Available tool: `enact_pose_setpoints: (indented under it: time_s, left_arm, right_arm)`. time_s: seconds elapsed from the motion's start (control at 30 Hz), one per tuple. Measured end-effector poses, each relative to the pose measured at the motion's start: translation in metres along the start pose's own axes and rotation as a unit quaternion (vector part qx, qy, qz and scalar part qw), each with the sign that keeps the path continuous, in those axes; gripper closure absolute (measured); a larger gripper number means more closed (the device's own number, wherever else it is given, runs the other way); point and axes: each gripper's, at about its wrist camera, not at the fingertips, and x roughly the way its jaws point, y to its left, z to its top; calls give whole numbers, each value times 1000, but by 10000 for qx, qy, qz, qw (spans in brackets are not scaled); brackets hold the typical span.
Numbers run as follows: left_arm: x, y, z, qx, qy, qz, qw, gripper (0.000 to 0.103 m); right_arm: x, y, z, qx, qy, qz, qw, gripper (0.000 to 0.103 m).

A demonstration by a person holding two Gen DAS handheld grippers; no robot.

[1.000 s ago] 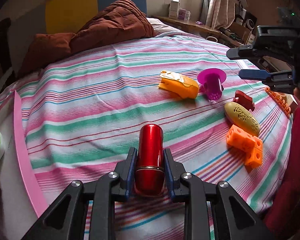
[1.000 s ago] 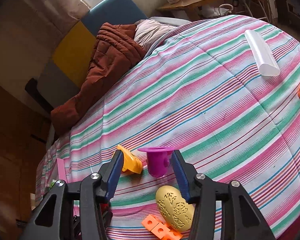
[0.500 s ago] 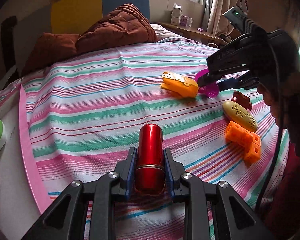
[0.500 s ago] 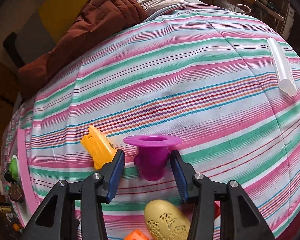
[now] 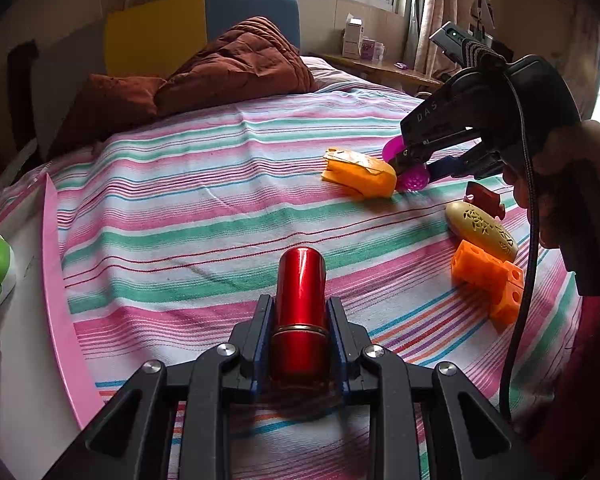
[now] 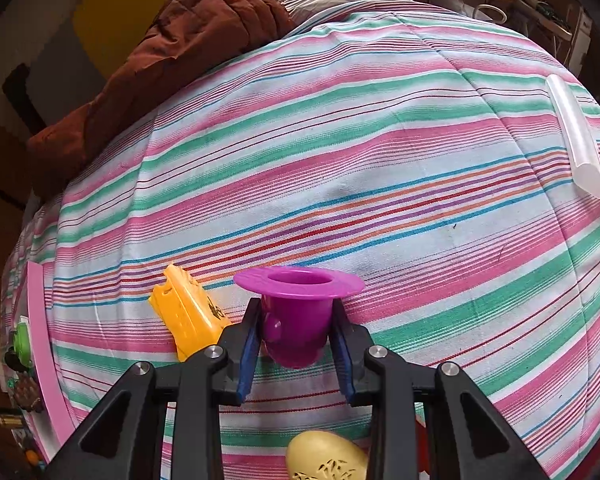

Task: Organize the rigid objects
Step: 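Carry the red cylinder over the tray with the left tool while the right tool holds the magenta cup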

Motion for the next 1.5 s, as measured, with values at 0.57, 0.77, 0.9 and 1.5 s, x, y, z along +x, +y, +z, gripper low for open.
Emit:
enact_pose_setpoints:
  time_s: [0.57, 0.77, 0.9, 1.5]
  left_arm:
    - [-22, -3, 15, -299, 227, -58, 9993, 77]
    - [-53, -1, 25, -410, 98, 33, 9991, 77]
    - [-71, 6, 27, -505, 5, 193, 9985, 77]
    - [-119, 67, 7, -1129, -225, 797, 9901, 77]
  right_arm:
    - [-1, 14, -4, -497, -123, -391, 9979, 71]
    - [-2, 15, -6, -609, -159, -453, 9970, 71]
    - [-2, 14, -6, -559, -152, -417, 9974, 71]
    - [-2, 24, -12, -855, -286, -631, 9939, 71]
